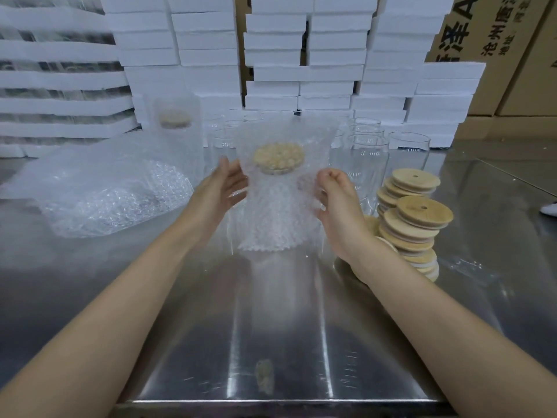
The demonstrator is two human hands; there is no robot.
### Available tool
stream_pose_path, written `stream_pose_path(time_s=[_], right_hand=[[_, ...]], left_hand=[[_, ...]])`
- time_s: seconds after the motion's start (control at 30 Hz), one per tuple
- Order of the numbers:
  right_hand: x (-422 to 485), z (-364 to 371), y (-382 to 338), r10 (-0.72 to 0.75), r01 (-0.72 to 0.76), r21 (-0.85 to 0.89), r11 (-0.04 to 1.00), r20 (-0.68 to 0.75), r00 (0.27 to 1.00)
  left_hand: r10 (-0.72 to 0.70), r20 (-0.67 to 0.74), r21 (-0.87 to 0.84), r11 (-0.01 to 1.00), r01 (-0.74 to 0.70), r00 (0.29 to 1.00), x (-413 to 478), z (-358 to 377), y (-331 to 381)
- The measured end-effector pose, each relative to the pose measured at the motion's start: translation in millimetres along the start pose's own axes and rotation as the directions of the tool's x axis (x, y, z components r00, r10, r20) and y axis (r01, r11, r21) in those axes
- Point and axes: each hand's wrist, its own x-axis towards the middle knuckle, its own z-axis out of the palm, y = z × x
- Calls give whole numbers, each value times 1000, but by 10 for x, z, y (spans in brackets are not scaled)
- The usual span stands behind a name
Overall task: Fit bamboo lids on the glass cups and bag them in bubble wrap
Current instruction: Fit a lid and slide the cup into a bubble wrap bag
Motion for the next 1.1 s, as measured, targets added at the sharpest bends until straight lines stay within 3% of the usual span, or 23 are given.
stream_pose_path(time_s=[0.07,0.13,0.2,0.37,0.57,0.73,0.77,0.83,0.9,1.0,1.03,1.1], right_hand=[[15,-3,-17,18,-20,75,997,20,1000],[12,-1,-10,5,-9,86,996,54,999],[1,-3,7,-16,15,20,1000,59,998],[25,-52,-23,-51,50,-68,996,-15,999],[4,-30,-9,-44,46,-73,996,34,998],[16,17,5,-57,47,89,995,107,993],[23,28,24,-38,31,64,997,110,993],[47,34,94,2,14,-150,989,102,995],[55,20,154,68,-31,-308,951,110,992],[15,17,179,194,-163,-179,970,168,966],[13,18,172,178,-157,-135,978,162,971],[14,-7,161,30,2,-230,973,134,991]], left_hand=[[-126,105,11,992,125,987,4,-59,-36],[-163,271,318,945,72,949,-58,-67,-103],[-174,368,460,888,-16,913,-133,-28,-209],[-127,320,422,906,-22,939,-111,-96,-201],[27,187,373,923,-96,982,-228,303,-211],[131,11,382,916,-126,991,-195,270,-187],[125,-13,329,937,-114,992,-183,249,-152],[118,-51,242,965,-103,992,-153,198,-73],[111,-29,165,981,-104,993,-123,138,-4],[86,-23,126,989,-82,996,-112,44,59],[83,-13,149,986,-80,996,-123,26,77],[91,24,236,967,-94,996,-150,17,84]])
